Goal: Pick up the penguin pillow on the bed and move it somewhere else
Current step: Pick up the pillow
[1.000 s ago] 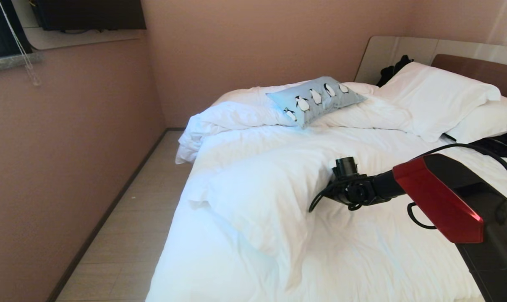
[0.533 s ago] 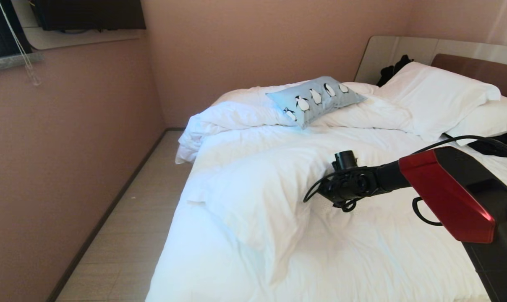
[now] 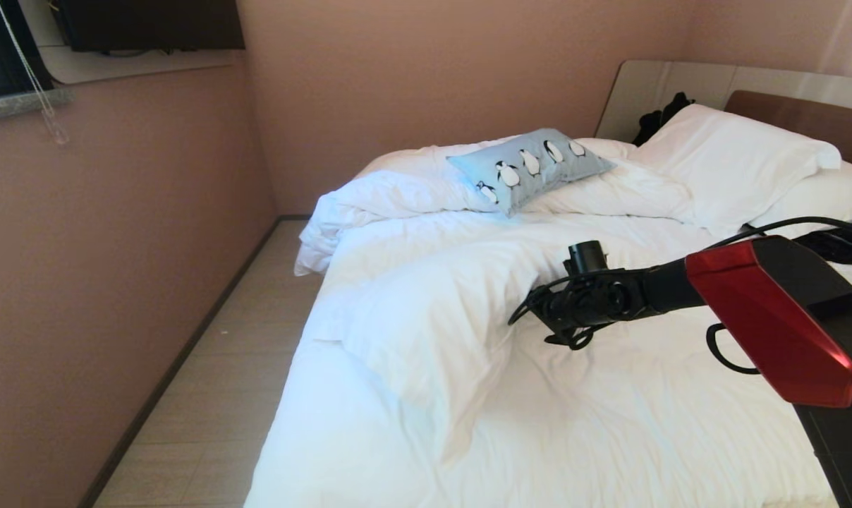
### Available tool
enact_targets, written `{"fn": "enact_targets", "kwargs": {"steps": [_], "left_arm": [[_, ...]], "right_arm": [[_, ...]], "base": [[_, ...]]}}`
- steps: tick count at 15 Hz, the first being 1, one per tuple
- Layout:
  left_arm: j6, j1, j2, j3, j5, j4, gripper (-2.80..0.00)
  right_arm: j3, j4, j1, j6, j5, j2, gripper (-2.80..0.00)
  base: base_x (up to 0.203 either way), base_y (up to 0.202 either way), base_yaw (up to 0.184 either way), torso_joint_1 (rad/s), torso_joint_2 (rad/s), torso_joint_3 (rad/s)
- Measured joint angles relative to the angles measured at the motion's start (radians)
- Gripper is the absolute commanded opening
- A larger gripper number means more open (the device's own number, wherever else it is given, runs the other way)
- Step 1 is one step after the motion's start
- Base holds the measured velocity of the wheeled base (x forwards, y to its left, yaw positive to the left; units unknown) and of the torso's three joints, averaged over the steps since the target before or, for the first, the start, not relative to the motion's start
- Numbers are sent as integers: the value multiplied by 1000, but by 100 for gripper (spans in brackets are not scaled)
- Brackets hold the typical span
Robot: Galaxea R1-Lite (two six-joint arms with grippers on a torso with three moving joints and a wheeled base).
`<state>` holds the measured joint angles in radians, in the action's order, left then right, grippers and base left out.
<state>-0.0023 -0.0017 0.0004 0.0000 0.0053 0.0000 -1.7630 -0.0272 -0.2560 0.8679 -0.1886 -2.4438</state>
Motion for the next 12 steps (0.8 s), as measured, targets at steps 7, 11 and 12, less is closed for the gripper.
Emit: {"fn": "enact_targets", "kwargs": {"steps": [7,11,12], "left_arm": [[0,0,0,0,1,0,-280],[0,0,0,0,0,0,-280],[0,0,0,0,0,0,-280]], "right_arm": [[-5,53,0,24,-35,20,0],[-4,60,0,39,-39,37,0],[-4,60,0,40,-39,40,0]], "base": [[0,0,0,0,0,0],[0,0,0,0,0,0],[0,0,0,0,0,0]]}}
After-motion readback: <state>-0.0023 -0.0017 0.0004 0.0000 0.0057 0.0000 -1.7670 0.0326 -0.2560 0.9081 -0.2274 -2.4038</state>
